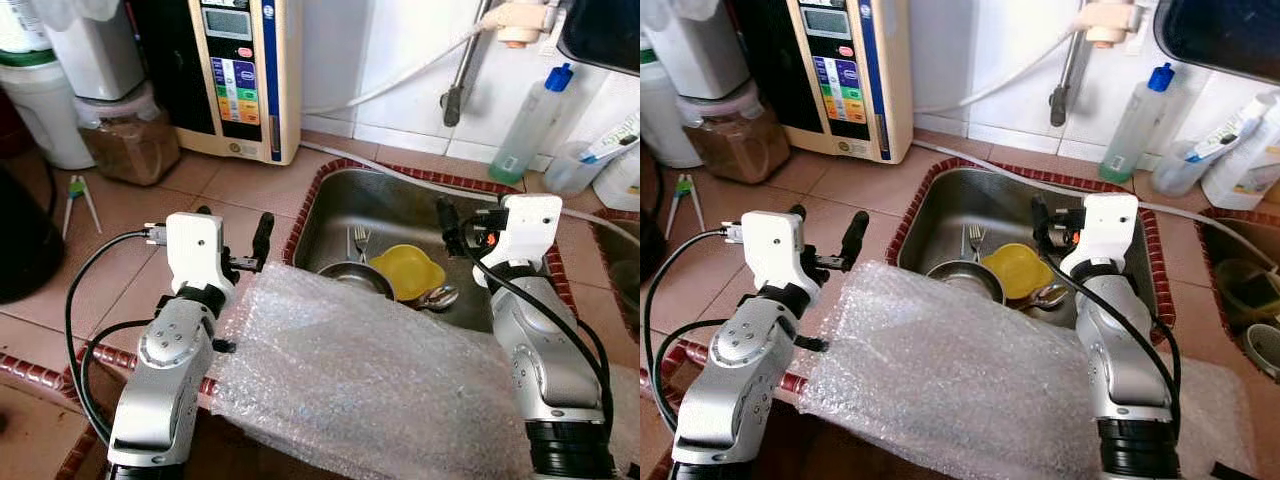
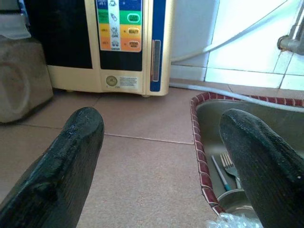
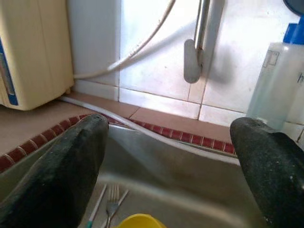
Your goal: Kitchen organization
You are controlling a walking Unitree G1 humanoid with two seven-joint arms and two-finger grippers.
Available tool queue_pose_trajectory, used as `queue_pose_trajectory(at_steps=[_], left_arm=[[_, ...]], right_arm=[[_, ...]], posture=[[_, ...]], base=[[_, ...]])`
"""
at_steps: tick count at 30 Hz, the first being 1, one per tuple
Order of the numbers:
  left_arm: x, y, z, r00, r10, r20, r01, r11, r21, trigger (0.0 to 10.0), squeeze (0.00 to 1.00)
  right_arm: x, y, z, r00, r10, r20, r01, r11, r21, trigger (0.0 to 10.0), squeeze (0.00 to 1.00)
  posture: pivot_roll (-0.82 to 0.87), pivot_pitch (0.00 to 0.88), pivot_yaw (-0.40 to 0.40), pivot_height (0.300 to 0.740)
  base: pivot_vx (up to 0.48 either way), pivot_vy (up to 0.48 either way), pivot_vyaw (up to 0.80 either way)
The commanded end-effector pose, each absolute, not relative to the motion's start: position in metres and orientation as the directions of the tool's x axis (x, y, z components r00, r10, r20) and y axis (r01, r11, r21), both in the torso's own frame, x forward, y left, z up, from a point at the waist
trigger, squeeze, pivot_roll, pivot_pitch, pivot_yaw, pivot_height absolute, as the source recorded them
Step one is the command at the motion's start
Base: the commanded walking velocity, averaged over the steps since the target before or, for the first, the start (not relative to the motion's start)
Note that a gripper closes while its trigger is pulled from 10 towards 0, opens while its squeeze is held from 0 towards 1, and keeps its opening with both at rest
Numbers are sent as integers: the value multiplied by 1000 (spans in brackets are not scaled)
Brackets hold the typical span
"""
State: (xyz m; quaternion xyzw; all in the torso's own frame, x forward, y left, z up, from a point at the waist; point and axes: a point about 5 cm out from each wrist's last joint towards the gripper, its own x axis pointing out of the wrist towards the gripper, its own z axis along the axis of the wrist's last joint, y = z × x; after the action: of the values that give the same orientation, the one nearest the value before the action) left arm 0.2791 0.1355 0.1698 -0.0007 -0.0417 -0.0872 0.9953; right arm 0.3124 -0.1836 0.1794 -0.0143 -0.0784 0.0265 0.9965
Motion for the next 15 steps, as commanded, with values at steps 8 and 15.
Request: queue_pose_trajectory(at_steps=[8, 15], left_arm=[[279, 131, 172, 978, -192, 81, 190, 981, 21, 10000, 0], [280, 131, 171, 979, -190, 75, 189, 982, 22, 10000, 0]], right_arm=[[312, -183, 186, 982, 54, 181, -46, 998, -49, 10000, 0], [312, -182, 184, 984, 53, 172, -46, 998, -44, 10000, 0]], posture=[[-38, 18, -21, 740], [-44, 21, -19, 740]], base=[[0, 0, 0], [0, 0, 0]])
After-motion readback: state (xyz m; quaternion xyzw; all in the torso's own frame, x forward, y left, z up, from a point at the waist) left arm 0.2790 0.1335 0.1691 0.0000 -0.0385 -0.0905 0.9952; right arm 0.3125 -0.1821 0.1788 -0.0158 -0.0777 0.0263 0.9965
